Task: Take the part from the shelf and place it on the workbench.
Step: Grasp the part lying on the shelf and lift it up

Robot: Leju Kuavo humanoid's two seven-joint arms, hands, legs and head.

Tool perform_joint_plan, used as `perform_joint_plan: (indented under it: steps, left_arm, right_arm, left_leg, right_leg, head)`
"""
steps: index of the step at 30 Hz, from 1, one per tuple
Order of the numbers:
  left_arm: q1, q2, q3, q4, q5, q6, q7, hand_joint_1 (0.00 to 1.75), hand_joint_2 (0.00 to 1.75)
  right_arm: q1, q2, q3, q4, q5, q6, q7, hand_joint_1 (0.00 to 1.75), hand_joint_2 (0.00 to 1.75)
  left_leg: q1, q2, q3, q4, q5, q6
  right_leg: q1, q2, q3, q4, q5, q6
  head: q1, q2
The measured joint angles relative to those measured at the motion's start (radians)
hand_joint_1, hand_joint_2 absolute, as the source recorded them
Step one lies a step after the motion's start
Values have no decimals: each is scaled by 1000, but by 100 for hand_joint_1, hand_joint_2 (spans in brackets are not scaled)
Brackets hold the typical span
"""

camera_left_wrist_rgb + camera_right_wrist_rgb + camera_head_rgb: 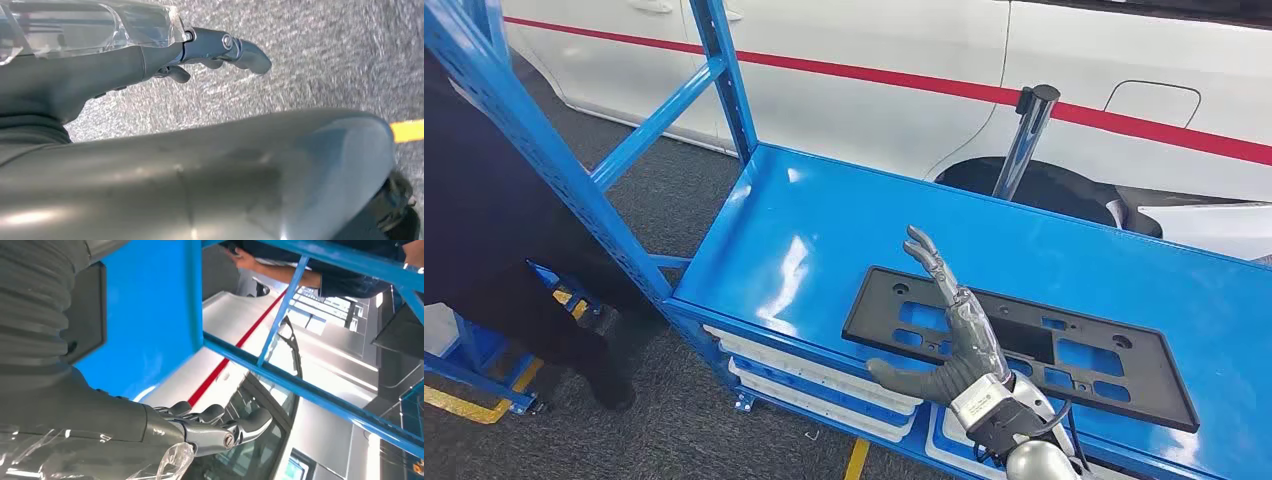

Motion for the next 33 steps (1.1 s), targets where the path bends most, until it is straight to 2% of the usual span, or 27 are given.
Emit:
perform_joint_plan:
  steps: [2, 4, 5, 6, 7, 9, 10, 11, 12, 14, 15, 16, 17, 18, 20, 21, 22, 23, 24, 26, 27, 29, 33]
  left_arm:
    - [0, -1, 0, 0, 0, 0, 0, 0, 0]
    - [0, -1, 0, 0, 0, 0, 0, 0, 0]
    - [-1, -1, 0, 0, 0, 0, -1, 0, 0]
    - [-2, 0, 0, 0, 0, 0, -1, 0, 0]
    - [-3, 0, 0, 0, 0, 0, -1, 0, 0]
    - [-3, 0, -1, 0, 0, -1, -3, 0, 0]
    - [-2, 0, -1, 0, 0, -1, -4, 0, 0]
    - [-2, 0, -2, 0, 0, -1, -5, 0, 0]
    - [-3, 0, -3, 0, 0, -1, -6, 0, 0]
    - [-5, 0, -5, 0, 0, -2, -7, 0, 0]
    - [-6, 0, -6, 0, 0, -2, -7, 0, 0]
    - [-7, 0, -6, 0, 0, -2, -7, 0, 0]
    - [-7, 0, -7, 0, 0, -2, -7, 0, 0]
    - [-8, 0, -7, 0, 0, -2, -7, 0, 0]
    - [-13, 1, -8, 0, 0, -1, -7, 0, 0]
    - [-16, 1, -8, 0, 0, 0, -8, 0, 0]
    - [-19, 1, -8, 0, 1, 2, -8, 0, 0]
    - [-21, 1, -8, 0, 3, 3, -9, 0, 0]
    - [-23, 0, -8, 0, 5, 5, -10, 0, 0]
    - [-27, -1, -8, -1, 13, 10, -13, 0, 0]
    - [-29, -2, -8, -1, 16, 13, -14, 0, 0]
    - [-32, -5, -8, -1, 22, 19, -16, 0, 0]
    - [-37, -13, -9, -1, 31, 26, -16, 0, 0]
  right_arm:
    - [-1, 0, 7, -2, -2, 0, 1, 0, 175]
    - [-5, 0, 18, -6, -10, 0, 3, 0, 175]
    - [-7, 0, 23, -9, -13, 0, 3, 0, 175]
    - [-10, 0, 28, -12, -16, 1, 3, 0, 175]
    - [-12, -1, 32, -14, -18, 1, 3, 0, 175]
    - [-14, -2, 41, -17, -24, 4, 3, 0, 175]
    - [-15, -3, 44, -19, -28, 6, 3, 0, 175]
    - [-16, -3, 47, -22, -30, 8, 2, 0, 175]
    - [-17, -4, 49, -25, -32, 9, 2, 0, 175]
    - [-19, -5, 53, -29, -33, 11, 2, 0, 175]
    - [-19, -6, 56, -30, -33, 11, 2, 0, 175]
    - [-19, -6, 59, -30, -33, 11, 2, 0, 175]
    - [-18, -7, 62, -31, -33, 12, 2, 0, 175]
    - [-19, -7, 64, -32, -29, 13, 3, 0, 175]
    - [-21, -8, 69, -36, -5, 17, 8, 0, 175]
    - [-22, -9, 72, -39, 16, 22, 13, 0, 175]
    - [-24, -10, 77, -40, 38, 27, 20, 0, 175]
    - [-25, -11, 83, -41, 60, 34, 28, 0, 175]
    - [-27, -11, 90, -42, 81, 42, 35, 0, 175]
    - [-31, -12, 109, -44, 133, 57, 54, 0, 175]
    - [-34, -12, 121, -45, 173, 60, 66, 0, 175]
    - [-43, -11, 148, -46, 283, 59, 102, 0, 175]
    - [-59, -2, 214, -41, 512, 38, 177, 0, 175]
  left_leg:
    - [5, 0, -1, 1, 2, -5]
    - [15, -1, -5, 8, 2, -18]
    - [17, -2, -10, 13, 1, -27]
    - [16, -4, -15, 19, 1, -36]
    - [13, -6, -20, 24, 2, -43]
    - [13, -9, -30, 29, 8, -52]
    - [16, -8, -36, 37, 3, -55]
    - [18, -5, -47, 59, -14, -57]
    - [19, -1, -67, 105, -44, -58]
    - [16, 4, -127, 252, -123, -57]
    - [13, 4, -154, 318, -150, -55]
    - [10, 4, -164, 353, -158, -49]
    - [4, 4, -154, 346, -147, -40]
    - [-3, 4, -124, 298, -121, -28]
    - [-21, 6, -38, 146, -70, 7]
    - [-28, 10, -8, 90, -54, 20]
    - [-34, 14, 8, 56, -48, 28]
    - [-36, 17, 11, 43, -47, 25]
    - [-37, 18, 9, 38, -43, 7]
    - [-36, 15, 7, 31, -42, -14]
    - [-35, 14, 6, 31, -43, -19]
    - [-36, 13, 4, 31, -40, -12]
    - [-36, 13, 4, 32, -38, -10]
  right_leg:
    - [-4, -1, 26, -45, 32, 6]
    - [-13, -4, 102, -180, 93, 25]
    - [-14, 0, 135, -241, 115, 28]
    - [-15, 4, 153, -280, 124, 26]
    - [-15, 9, 155, -291, 122, 16]
    - [-13, 12, 141, -283, 121, -12]
    - [-13, 11, 135, -281, 123, -23]
    - [-11, 10, 130, -281, 126, -32]
    - [-9, 8, 125, -281, 131, -41]
    - [-1, 5, 115, -281, 139, -54]
    - [4, 4, 110, -281, 142, -58]
    - [10, 3, 106, -281, 145, -62]
    - [17, 3, 103, -281, 147, -64]
    - [23, 3, 102, -281, 149, -66]
    - [34, 2, 100, -281, 153, -68]
    - [35, 0, 100, -282, 155, -67]
    - [35, -1, 100, -283, 158, -65]
    - [36, -3, 98, -282, 157, -64]
    - [35, -3, 96, -282, 158, -67]
    - [36, -4, 91, -280, 157, -71]
    - [35, -4, 91, -282, 160, -70]
    - [35, -5, 91, -284, 163, -65]
    - [34, -5, 92, -288, 167, -61]
  head:
    - [0, 0]
    - [0, 0]
    - [2, 0]
    - [3, 0]
    - [3, 0]
    - [2, 0]
    - [1, 0]
    - [0, 0]
    - [-1, 0]
    - [-2, 0]
    - [-3, 0]
    - [-3, 0]
    - [-4, 0]
    - [-4, 0]
    - [-3, 0]
    - [-2, 0]
    - [-2, 0]
    - [-2, 0]
    - [-3, 0]
    - [-3, 0]
    - [-2, 0]
    - [-2, 0]
    - [-2, 0]
